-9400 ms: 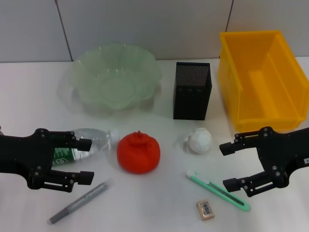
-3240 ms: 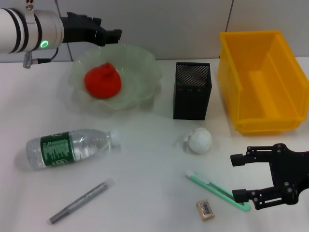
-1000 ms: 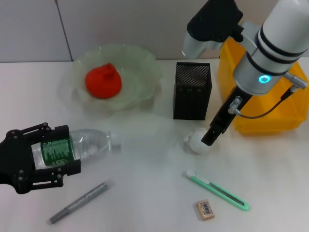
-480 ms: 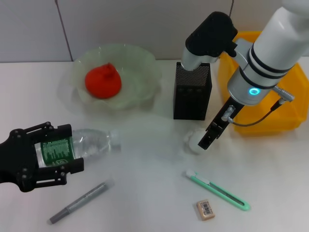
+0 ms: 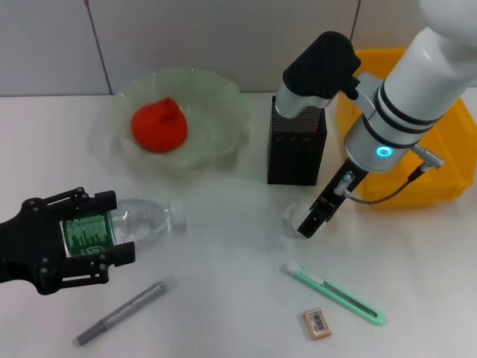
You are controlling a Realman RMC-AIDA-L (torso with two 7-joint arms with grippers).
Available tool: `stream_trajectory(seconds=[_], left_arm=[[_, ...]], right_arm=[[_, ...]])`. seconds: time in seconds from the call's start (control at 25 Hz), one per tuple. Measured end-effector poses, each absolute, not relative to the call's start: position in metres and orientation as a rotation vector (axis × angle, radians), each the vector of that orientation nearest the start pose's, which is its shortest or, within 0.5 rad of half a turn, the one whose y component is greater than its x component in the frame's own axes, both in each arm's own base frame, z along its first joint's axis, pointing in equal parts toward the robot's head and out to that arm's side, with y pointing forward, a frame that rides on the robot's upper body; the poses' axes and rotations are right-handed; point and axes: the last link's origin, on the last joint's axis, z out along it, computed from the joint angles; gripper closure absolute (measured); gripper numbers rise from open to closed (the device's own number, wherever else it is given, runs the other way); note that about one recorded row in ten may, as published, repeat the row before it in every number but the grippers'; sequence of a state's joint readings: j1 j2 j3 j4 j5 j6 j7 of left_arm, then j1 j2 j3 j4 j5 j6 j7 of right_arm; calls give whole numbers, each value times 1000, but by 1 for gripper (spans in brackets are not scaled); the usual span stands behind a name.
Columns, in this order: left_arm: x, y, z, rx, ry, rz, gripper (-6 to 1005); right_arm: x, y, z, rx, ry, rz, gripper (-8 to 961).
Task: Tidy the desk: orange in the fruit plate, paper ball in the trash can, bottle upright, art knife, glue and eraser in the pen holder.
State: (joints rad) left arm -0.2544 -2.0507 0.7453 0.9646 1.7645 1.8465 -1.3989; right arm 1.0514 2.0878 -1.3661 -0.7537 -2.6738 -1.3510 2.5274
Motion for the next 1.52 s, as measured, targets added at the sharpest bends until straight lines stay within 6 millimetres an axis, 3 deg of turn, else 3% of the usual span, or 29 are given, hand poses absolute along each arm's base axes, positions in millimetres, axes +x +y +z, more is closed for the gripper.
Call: stream_trajectory(seconds=[0.88, 1.12, 1.28, 1.52], left_arm=[[-273, 263, 65, -2695, -432, -877, 142], [-274, 263, 65, -2691, -436, -875, 142], [-275, 263, 65, -2689, -438, -872, 142], [-277, 262, 68, -2677, -446, -867, 142]], right_arm=[[149, 418, -72, -2606, 753, -707, 147], [147, 417, -71, -2611, 751, -709, 355], [140, 412, -64, -2634, 749, -727, 427], [121, 388, -32, -2676, 751, -807, 428]])
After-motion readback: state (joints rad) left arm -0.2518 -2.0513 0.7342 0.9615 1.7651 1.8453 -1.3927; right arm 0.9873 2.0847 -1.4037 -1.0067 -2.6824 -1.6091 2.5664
